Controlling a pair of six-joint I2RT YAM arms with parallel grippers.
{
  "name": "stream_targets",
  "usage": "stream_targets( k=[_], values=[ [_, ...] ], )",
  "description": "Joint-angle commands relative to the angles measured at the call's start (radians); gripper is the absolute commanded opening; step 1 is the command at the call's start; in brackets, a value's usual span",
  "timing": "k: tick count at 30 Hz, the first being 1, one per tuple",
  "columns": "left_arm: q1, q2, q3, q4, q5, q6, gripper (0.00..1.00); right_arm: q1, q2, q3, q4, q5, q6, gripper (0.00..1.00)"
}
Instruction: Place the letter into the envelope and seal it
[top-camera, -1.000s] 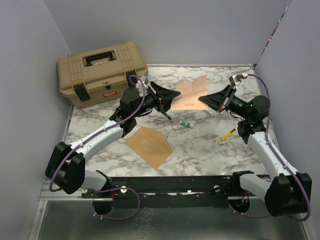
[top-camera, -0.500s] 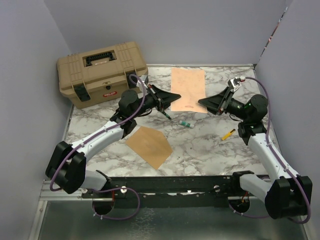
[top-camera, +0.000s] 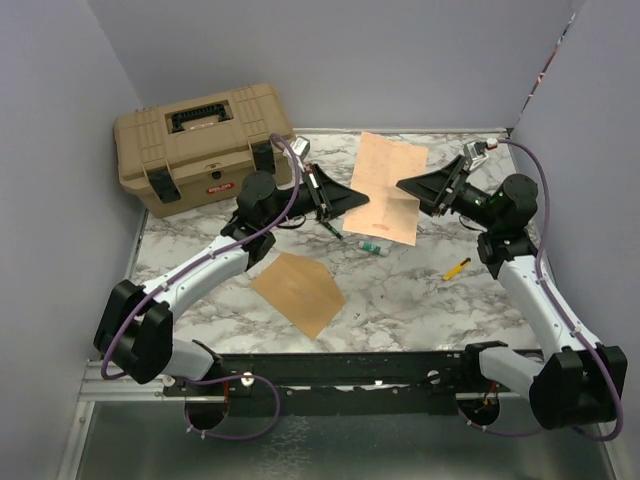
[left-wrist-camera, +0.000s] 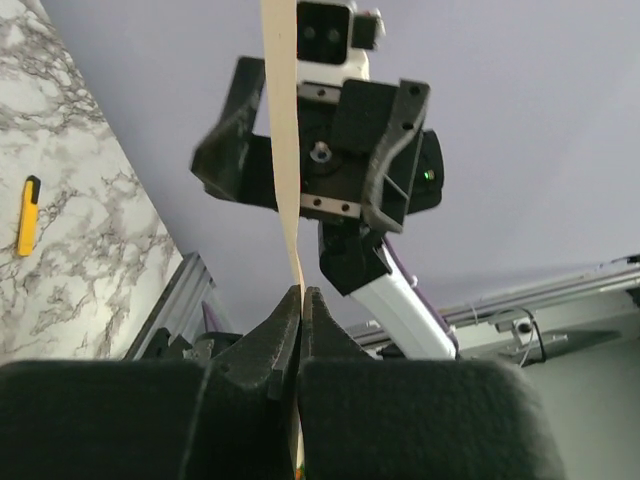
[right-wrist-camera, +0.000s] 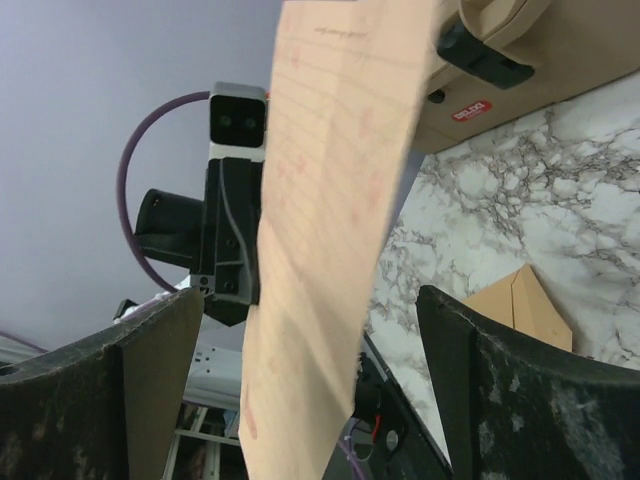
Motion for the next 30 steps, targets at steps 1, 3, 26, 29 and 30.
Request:
stream_targets(
  k=[1,3,26,29,30],
  values=[
    [0.010,-0.012,0.045,-0.036,0.103,0.086,0.00,0.003,0.042,0.051,0.056,0.037,-0.041,0.88],
    [0.018,-0.018,0.052,-0.099,0.103,0.114,0.00,0.004,0.046,0.071,0.089,0.025,-0.039,0.77],
    [0.039,-0.015,0.178,-0.310,0.104,0.297,0.00,0.004,-0.103,0.271,-0.334,-0.288,-0.483,0.60],
    [0.040,-0.023,0.184,-0.321,0.174,0.371,0.00,0.004,-0.102,0.303,-0.469,-0.177,-0.562,0.76],
    [0.039,-0.025,0.189,-0.322,0.204,0.386,0.00,0.004,-0.098,0.295,-0.475,-0.173,-0.585,0.79]
  ],
)
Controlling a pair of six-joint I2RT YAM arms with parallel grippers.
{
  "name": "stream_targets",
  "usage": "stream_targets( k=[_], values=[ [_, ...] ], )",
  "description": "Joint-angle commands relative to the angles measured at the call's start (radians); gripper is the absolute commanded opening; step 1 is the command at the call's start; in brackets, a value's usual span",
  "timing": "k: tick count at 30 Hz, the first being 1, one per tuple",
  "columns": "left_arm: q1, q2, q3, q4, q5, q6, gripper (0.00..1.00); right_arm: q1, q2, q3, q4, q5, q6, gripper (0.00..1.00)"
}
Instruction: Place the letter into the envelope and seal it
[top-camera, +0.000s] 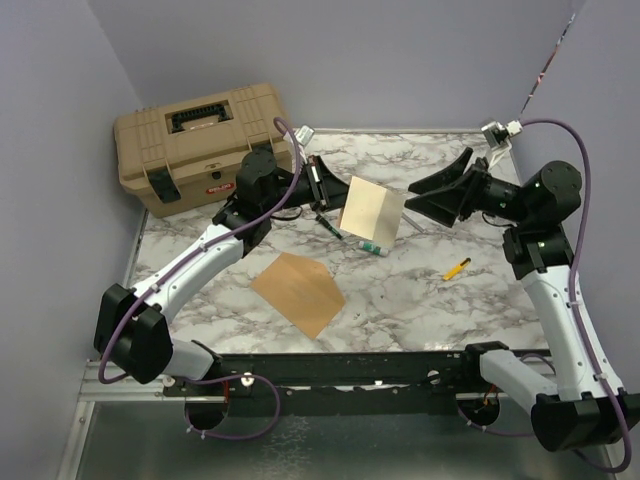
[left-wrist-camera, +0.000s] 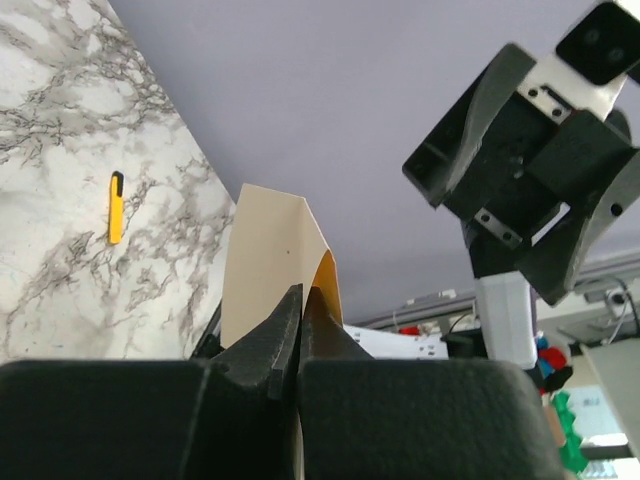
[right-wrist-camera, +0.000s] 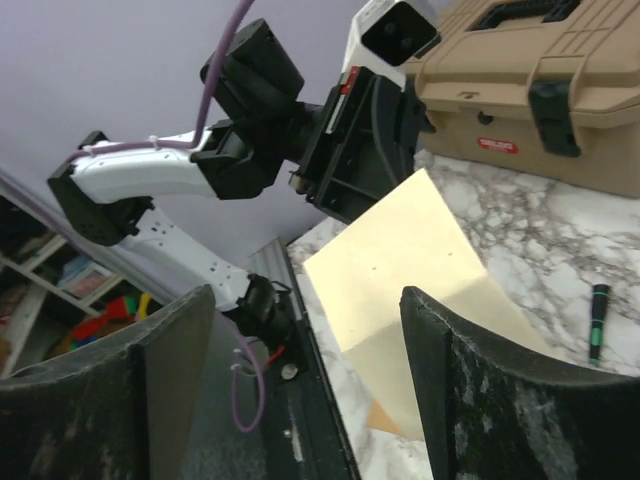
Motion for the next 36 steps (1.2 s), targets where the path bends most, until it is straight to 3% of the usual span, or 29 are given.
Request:
stream_targets(
  k=[1,5,11,17,19,24,29,30,32,33,35,36],
  values=[
    [0.006,-0.026,0.033,-0.018,0.160,0.150,0.00,0.003,-0.001,0.019,-0.223,0.081,-0.181,0.81],
    [0.006,-0.041,0.057,-0.019,0.258,0.181,0.00,0.003,0.030,-0.038,-0.125,-0.104,-0.242,0.88],
    [0.006,-0.076,0.077,-0.019,0.355,0.220,0.00,0.006,0.074,-0.043,-0.016,-0.314,-0.200,0.93],
    [0.001,-0.080,0.078,-0.018,0.390,0.219,0.00,0.028,0.041,-0.112,0.123,-0.365,-0.052,0.90],
    [0.002,-0.081,0.076,-0.019,0.390,0.220,0.00,0.037,0.044,-0.108,0.110,-0.365,-0.053,0.84],
    [-0.008,-0.083,0.078,-0.019,0.399,0.231,0.00,0.054,0.063,-0.094,0.087,-0.367,-0.057,0.58],
    [-0.013,-0.083,0.072,-0.019,0.392,0.233,0.00,0.082,0.079,-0.084,0.037,-0.358,-0.102,0.46],
    [-0.013,-0.085,0.071,-0.019,0.391,0.234,0.00,0.085,0.079,-0.083,0.029,-0.353,-0.115,0.38],
    [-0.013,-0.085,0.064,-0.020,0.389,0.242,0.00,0.087,0.073,-0.083,0.016,-0.328,-0.139,0.11],
    [-0.012,-0.083,0.062,-0.032,0.388,0.258,0.05,0.087,0.070,-0.083,0.000,-0.312,-0.156,0.02],
    [-0.008,-0.078,0.066,-0.108,0.380,0.317,0.21,0.087,0.067,-0.076,-0.051,-0.271,-0.198,0.00],
    [-0.002,-0.075,0.076,-0.171,0.357,0.371,0.34,0.087,0.070,-0.072,-0.079,-0.253,-0.220,0.00]
  ],
)
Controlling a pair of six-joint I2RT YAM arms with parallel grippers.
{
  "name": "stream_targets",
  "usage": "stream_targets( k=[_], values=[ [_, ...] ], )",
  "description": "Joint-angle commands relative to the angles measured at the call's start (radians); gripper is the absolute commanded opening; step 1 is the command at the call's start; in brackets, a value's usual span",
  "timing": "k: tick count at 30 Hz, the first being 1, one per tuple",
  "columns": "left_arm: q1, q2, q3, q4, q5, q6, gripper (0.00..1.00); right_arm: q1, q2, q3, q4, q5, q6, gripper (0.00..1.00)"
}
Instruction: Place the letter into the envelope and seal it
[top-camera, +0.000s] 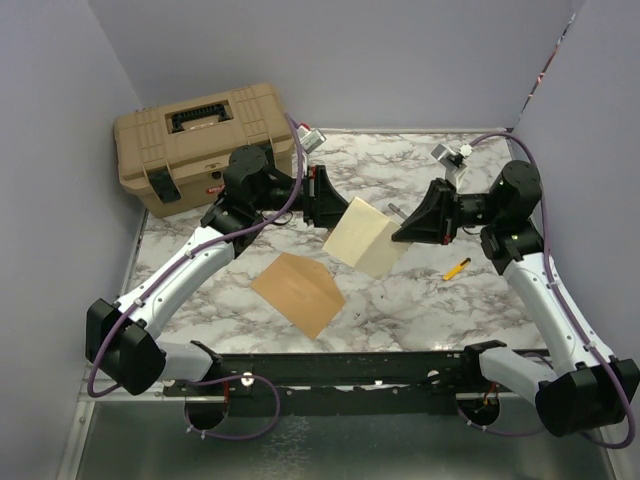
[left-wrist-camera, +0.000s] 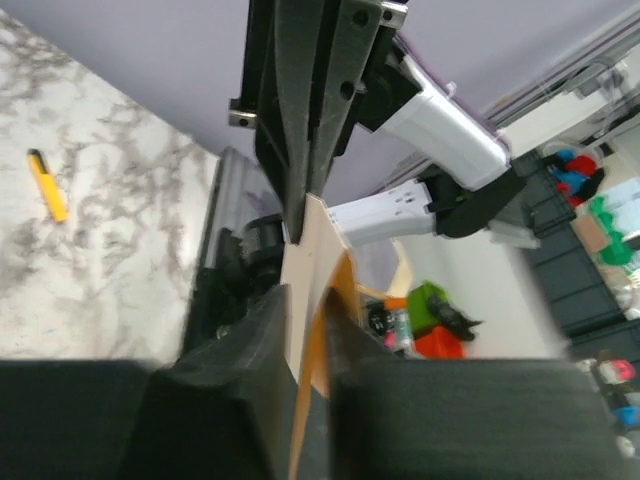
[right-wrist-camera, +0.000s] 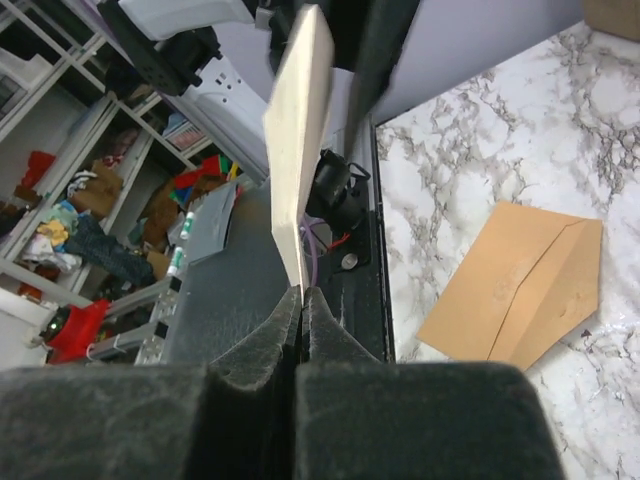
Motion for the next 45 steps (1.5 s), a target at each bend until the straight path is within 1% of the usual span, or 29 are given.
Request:
stream_targets(
  k=[1,3,4,5,6,7,9,10,11,12,14,16,18,20,22,25,27,29,31,34,37,39,42,45],
  values=[
    [0.018,-0.007,0.027,-0.221,-0.040,0.190,0.44,0.005,-0.003,0.033,-0.125,0.100,-0.104,0.00],
    [0.056,-0.006,0.054,-0.408,-0.142,0.316,0.60,0.004,0.002,0.037,-0.181,0.157,-0.143,0.00],
    [0.093,-0.006,0.063,-0.490,-0.217,0.358,0.67,0.004,0.006,0.039,-0.223,0.197,-0.163,0.00],
    [0.123,-0.007,0.072,-0.556,-0.307,0.393,0.72,0.003,0.009,0.043,-0.264,0.257,-0.185,0.00],
    [0.148,-0.006,0.081,-0.626,-0.428,0.410,0.76,0.003,0.015,0.046,-0.296,0.295,-0.204,0.00],
    [0.171,-0.003,0.090,-0.689,-0.551,0.415,0.79,0.005,0.020,0.047,-0.323,0.347,-0.217,0.00],
    [0.185,0.010,0.113,-0.808,-0.845,0.406,0.80,0.004,0.030,0.049,-0.377,0.457,-0.230,0.00],
    [0.185,0.022,0.127,-0.856,-0.961,0.402,0.80,0.003,0.039,0.052,-0.400,0.504,-0.237,0.00],
    [0.185,0.030,0.136,-0.886,-1.015,0.407,0.80,0.005,0.048,0.054,-0.414,0.528,-0.244,0.00],
    [0.185,0.032,0.141,-0.895,-1.029,0.411,0.80,0.005,0.058,0.059,-0.427,0.540,-0.250,0.01],
    [0.180,0.021,0.138,-0.858,-0.961,0.419,0.80,0.004,0.076,0.067,-0.436,0.519,-0.254,0.00],
    [0.154,-0.010,0.118,-0.764,-0.816,0.431,0.80,0.005,0.090,0.069,-0.409,0.443,-0.242,0.00],
    [0.096,-0.046,0.090,-0.650,-0.706,0.437,0.80,0.005,0.096,0.059,-0.343,0.357,-0.197,0.01],
    [0.031,-0.077,0.066,-0.553,-0.639,0.439,0.80,0.005,0.094,0.042,-0.257,0.287,-0.136,0.00],
    [-0.016,-0.096,0.042,-0.472,-0.603,0.433,0.81,0.005,0.086,0.037,-0.200,0.254,-0.092,0.01],
    [-0.053,-0.109,-0.002,-0.372,-0.565,0.407,0.83,0.006,0.074,0.031,-0.096,0.188,-0.016,0.01],
    [-0.071,-0.107,-0.011,-0.337,-0.558,0.403,0.83,0.009,0.062,0.029,-0.033,0.152,0.033,0.01],
    [-0.090,-0.105,-0.009,-0.311,-0.540,0.409,0.84,0.009,0.052,0.037,-0.021,0.145,0.052,0.01],
    [-0.111,-0.101,-0.018,-0.270,-0.485,0.413,0.84,0.010,0.048,0.045,-0.015,0.144,0.066,0.01],
    [-0.133,-0.080,-0.032,-0.258,-0.413,0.425,0.82,0.013,0.047,0.049,0.049,0.109,0.117,0.01],
    [-0.135,-0.064,-0.031,-0.258,-0.354,0.422,0.78,0.026,0.032,0.052,0.077,0.092,0.133,0.01],
    [-0.144,-0.053,-0.019,-0.257,-0.321,0.422,0.72,0.030,0.028,0.058,0.069,0.097,0.128,0.01],
    [-0.148,-0.040,-0.009,-0.256,-0.279,0.425,0.59,0.035,0.039,0.061,0.048,0.106,0.120,0.01],
    [-0.149,-0.040,-0.011,-0.257,-0.260,0.430,0.44,0.038,0.048,0.062,0.026,0.124,0.105,0.01]
  ],
)
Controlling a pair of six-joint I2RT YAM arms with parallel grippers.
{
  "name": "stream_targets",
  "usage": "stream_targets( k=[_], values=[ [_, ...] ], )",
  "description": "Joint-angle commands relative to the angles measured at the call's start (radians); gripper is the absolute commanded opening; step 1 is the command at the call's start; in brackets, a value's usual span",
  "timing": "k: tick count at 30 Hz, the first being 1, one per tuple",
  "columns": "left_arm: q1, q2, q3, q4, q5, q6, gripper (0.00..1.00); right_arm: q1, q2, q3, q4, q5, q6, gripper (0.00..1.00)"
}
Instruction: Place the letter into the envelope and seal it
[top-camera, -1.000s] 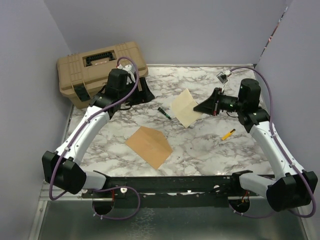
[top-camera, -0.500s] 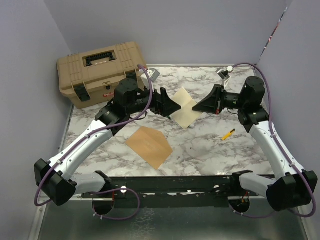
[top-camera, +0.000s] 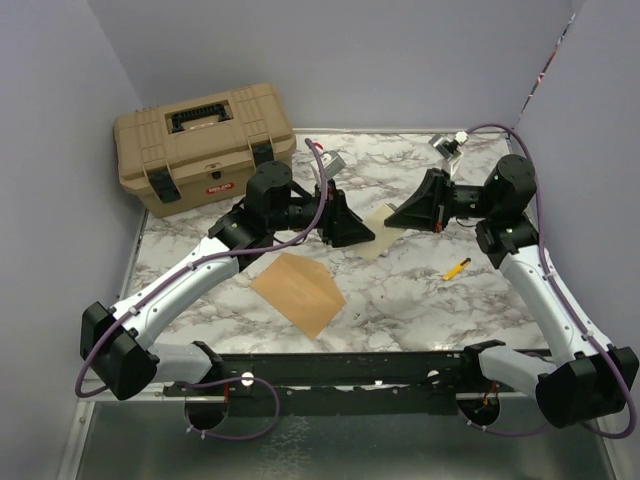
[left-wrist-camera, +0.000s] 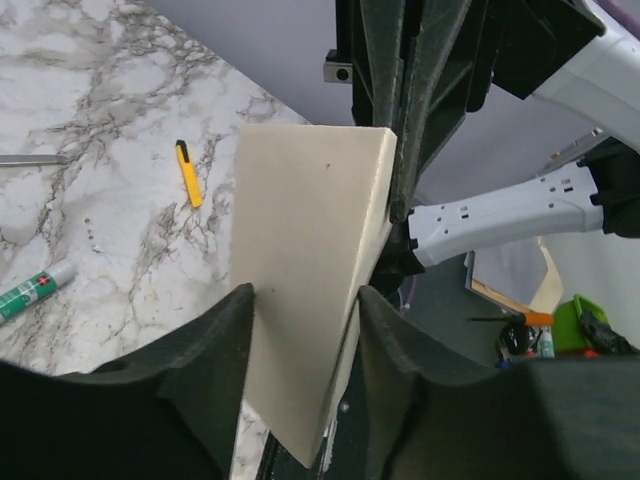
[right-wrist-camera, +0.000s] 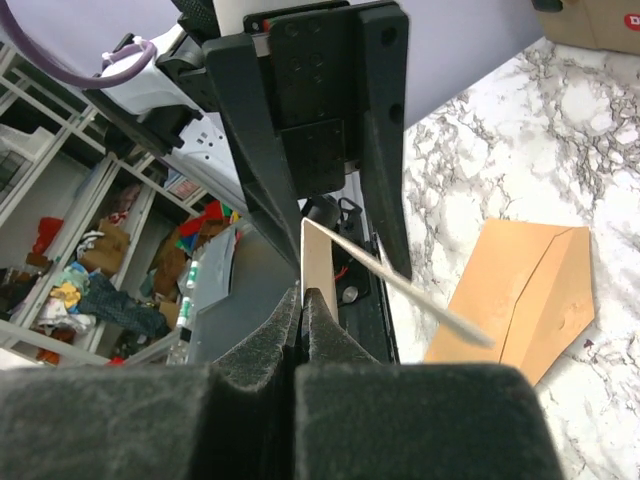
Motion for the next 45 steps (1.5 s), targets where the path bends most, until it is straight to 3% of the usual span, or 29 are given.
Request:
stream_targets(
  k=[1,6,12,19,22,25,30,33,40,45],
  values=[
    [-0.008,-0.001,0.000,0.029,0.097,0.021,0.39,0.008,0.003,0.030,-0.013,-0.005,-0.010,0.01],
    [-0.006,-0.020,-0.008,0.008,0.091,0.047,0.12,0.008,0.008,0.054,-0.085,0.037,-0.052,0.00],
    [-0.006,-0.030,-0.009,0.003,0.104,0.040,0.00,0.009,0.004,0.075,-0.147,0.144,-0.066,0.04],
    [-0.006,-0.047,0.006,0.003,0.006,-0.003,0.00,0.008,-0.059,0.059,-0.221,0.367,-0.029,0.61],
    [-0.005,-0.057,0.015,0.015,-0.082,-0.048,0.00,0.009,-0.122,-0.015,-0.150,0.459,0.059,0.78],
    [-0.006,-0.062,0.012,0.061,-0.123,-0.108,0.00,0.008,-0.166,-0.143,0.059,0.481,0.233,0.87],
    [-0.006,-0.061,0.005,0.121,-0.200,-0.220,0.00,0.012,-0.140,-0.293,0.521,0.420,0.556,0.88],
    [-0.006,-0.063,-0.004,0.176,-0.208,-0.287,0.00,0.021,-0.110,-0.292,0.648,0.421,0.637,0.79],
    [-0.005,-0.058,-0.021,0.268,-0.179,-0.394,0.00,0.045,-0.071,-0.228,0.700,0.449,0.668,0.52],
    [-0.006,-0.050,-0.034,0.315,-0.186,-0.449,0.00,0.065,-0.039,-0.197,0.722,0.454,0.688,0.41]
  ],
)
